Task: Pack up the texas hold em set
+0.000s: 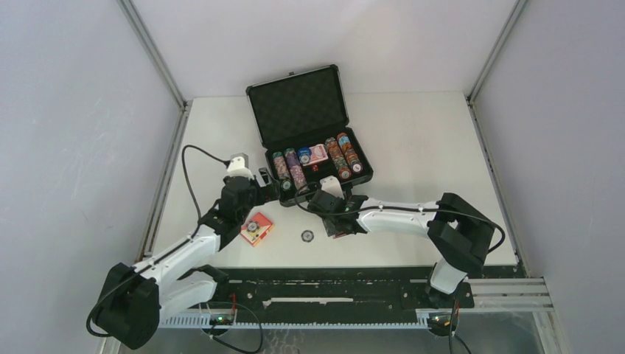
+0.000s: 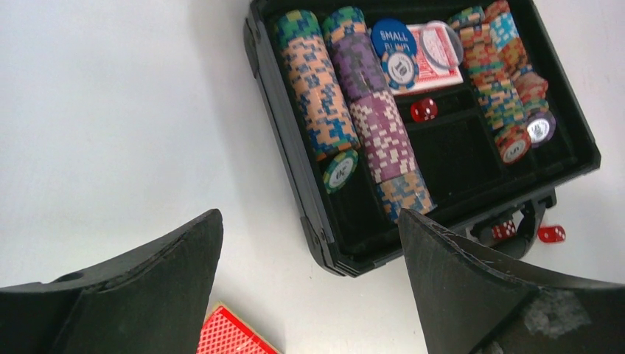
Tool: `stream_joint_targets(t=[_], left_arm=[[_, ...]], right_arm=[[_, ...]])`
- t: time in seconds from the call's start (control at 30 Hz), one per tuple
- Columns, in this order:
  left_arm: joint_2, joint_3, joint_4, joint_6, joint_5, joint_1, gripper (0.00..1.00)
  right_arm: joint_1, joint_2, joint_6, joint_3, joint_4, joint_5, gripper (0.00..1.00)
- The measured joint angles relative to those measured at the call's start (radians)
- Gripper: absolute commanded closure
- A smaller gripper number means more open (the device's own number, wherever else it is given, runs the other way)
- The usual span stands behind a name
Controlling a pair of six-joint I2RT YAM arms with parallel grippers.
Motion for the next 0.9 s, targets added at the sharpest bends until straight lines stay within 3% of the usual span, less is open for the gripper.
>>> stream_joint_targets(t=[0.27,0.73,0.9], left_arm=[[0.085,0.047,-0.020,-0.029,0.144,0.010,0.07],[0.283,0.124,0.119,-0.177,0.686,0.069,0.13],[0.333,0.148,0.141,-0.200,0.790,0.062,0.12]], right_arm=[[0.000,-0.039,-0.005,0.000,0.000,0.001,0.58],[0.015,-0.145,-0.016,-0.050,0.001,0.015,0.57],[0.023,-0.152,-0.016,-0.053,0.000,0.024,0.57]])
